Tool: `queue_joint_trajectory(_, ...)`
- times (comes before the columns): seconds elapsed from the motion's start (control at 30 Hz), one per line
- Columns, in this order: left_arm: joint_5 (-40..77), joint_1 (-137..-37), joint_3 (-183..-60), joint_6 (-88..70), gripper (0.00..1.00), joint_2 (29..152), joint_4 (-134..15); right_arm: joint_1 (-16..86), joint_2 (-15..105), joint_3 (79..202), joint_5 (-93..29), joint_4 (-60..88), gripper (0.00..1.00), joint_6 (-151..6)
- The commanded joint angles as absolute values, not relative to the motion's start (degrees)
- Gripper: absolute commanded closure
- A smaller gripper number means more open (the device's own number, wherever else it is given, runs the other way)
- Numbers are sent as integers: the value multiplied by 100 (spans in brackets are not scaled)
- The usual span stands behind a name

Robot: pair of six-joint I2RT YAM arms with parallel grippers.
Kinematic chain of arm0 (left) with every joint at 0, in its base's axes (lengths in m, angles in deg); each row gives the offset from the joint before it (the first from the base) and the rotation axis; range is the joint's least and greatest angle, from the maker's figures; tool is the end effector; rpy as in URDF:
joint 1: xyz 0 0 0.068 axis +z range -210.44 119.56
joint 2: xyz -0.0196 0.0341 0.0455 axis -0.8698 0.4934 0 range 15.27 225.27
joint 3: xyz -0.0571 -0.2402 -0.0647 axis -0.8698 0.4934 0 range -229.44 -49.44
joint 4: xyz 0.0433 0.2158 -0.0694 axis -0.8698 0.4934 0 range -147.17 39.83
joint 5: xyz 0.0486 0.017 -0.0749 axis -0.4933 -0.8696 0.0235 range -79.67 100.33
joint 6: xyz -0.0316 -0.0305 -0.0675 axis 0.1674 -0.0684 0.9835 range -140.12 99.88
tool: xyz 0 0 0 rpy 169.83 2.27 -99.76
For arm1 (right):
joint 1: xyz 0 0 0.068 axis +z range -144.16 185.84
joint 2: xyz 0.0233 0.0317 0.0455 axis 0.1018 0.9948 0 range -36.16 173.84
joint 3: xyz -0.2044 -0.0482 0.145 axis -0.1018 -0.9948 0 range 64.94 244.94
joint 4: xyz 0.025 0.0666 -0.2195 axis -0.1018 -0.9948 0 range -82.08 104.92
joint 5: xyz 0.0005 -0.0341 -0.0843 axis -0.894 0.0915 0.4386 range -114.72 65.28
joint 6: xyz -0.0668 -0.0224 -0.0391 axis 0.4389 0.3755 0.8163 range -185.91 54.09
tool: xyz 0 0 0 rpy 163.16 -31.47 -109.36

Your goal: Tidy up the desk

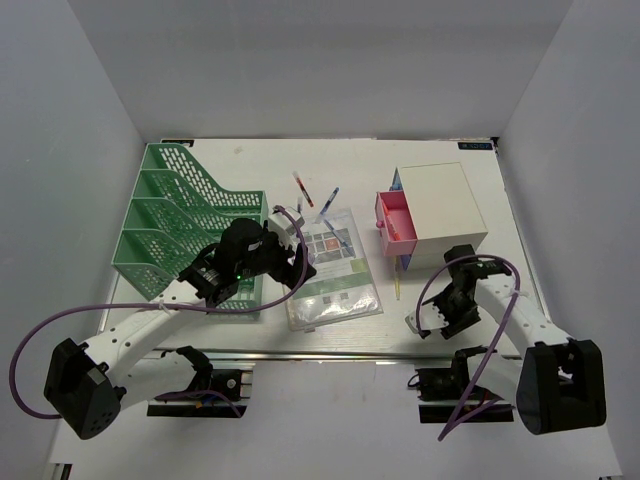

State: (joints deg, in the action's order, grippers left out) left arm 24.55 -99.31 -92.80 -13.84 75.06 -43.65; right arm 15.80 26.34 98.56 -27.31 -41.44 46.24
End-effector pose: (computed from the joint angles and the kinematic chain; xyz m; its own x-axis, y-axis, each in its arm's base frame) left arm 0.1754 -0.1635 0.2529 -0.4712 0.2435 -0.8477 0.7268 0.6517 -0.2168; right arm 0.1304 0.0262 0.1386 0.5335 -0.8457 -0.0104 -0.8426 -0.5304 -0.0938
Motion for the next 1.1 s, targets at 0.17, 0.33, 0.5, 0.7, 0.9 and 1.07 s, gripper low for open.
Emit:
queue_joint_trajectory(0.17, 2484, -9964, -9453, -1459, 15, 7372, -4311, 1472, 2993, 9649, -2217, -3360, 46, 5889)
queue_joint_trajectory(0.33, 2466, -9964, -9462, -1468, 14, 7372, -4302, 1402, 3266, 9710, -2164, -3228, 50, 6064)
queue_joint_trajectory(0.5, 2413, -9964, -9453, -1476, 14, 7363, -4293, 1384, 3678, 9815, -2112, -3236, 61, 6188)
queue_joint_trajectory(0.7, 2326, -9964, -9409, -1503, 14, 7275, -4328, 1393, 3969, 9851, -2409, -3650, 90, 6285)
queue_joint_trajectory(0.9, 2343, -9964, -9400, -1503, 14, 7284, -4337, 1402, 3768, 10367, -3979, -4008, 100, 5188)
queue_joint_trajectory(1.07, 2439, -9964, -9374, -1520, 14, 7292, -4390, 1402, 3188, 11335, -5789, -4528, 100, 3749)
